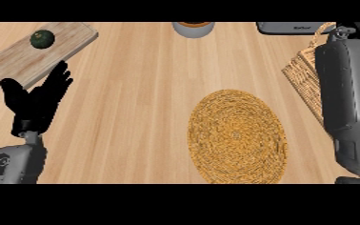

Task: Pick the can from the placemat and place it in the basket

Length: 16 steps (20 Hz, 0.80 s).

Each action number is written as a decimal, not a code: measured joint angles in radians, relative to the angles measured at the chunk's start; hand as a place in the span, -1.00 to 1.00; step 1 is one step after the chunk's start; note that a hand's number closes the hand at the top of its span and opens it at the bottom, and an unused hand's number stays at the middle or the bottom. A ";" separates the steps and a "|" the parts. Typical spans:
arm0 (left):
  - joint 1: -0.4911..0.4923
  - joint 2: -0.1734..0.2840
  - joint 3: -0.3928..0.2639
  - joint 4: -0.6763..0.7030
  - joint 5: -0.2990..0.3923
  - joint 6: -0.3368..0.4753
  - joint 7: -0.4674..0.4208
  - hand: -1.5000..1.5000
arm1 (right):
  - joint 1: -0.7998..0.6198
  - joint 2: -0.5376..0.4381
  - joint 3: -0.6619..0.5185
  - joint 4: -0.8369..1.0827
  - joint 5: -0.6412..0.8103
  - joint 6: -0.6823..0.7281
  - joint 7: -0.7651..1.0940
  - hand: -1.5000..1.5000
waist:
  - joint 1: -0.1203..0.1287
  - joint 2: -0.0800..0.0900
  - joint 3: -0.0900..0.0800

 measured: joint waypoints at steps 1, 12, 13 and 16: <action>-0.002 -0.005 -0.002 0.006 -0.003 0.003 -0.004 0.00 | 0.035 0.006 -0.003 -0.023 -0.008 -0.009 -0.010 1.00 | 0.000 0.000 0.000; -0.003 -0.015 -0.001 0.012 -0.012 -0.005 -0.019 0.00 | 0.196 -0.010 -0.124 -0.093 -0.015 -0.098 -0.043 -1.00 | 0.009 0.004 0.000; -0.007 -0.014 0.000 0.014 -0.013 -0.007 -0.019 0.00 | 0.200 -0.022 -0.131 -0.081 -0.035 -0.113 -0.058 -1.00 | 0.010 0.004 0.000; -0.003 -0.017 -0.002 0.010 -0.018 -0.009 -0.014 0.00 | 0.217 -0.037 -0.134 -0.082 -0.094 -0.141 -0.090 -1.00 | 0.011 0.004 0.000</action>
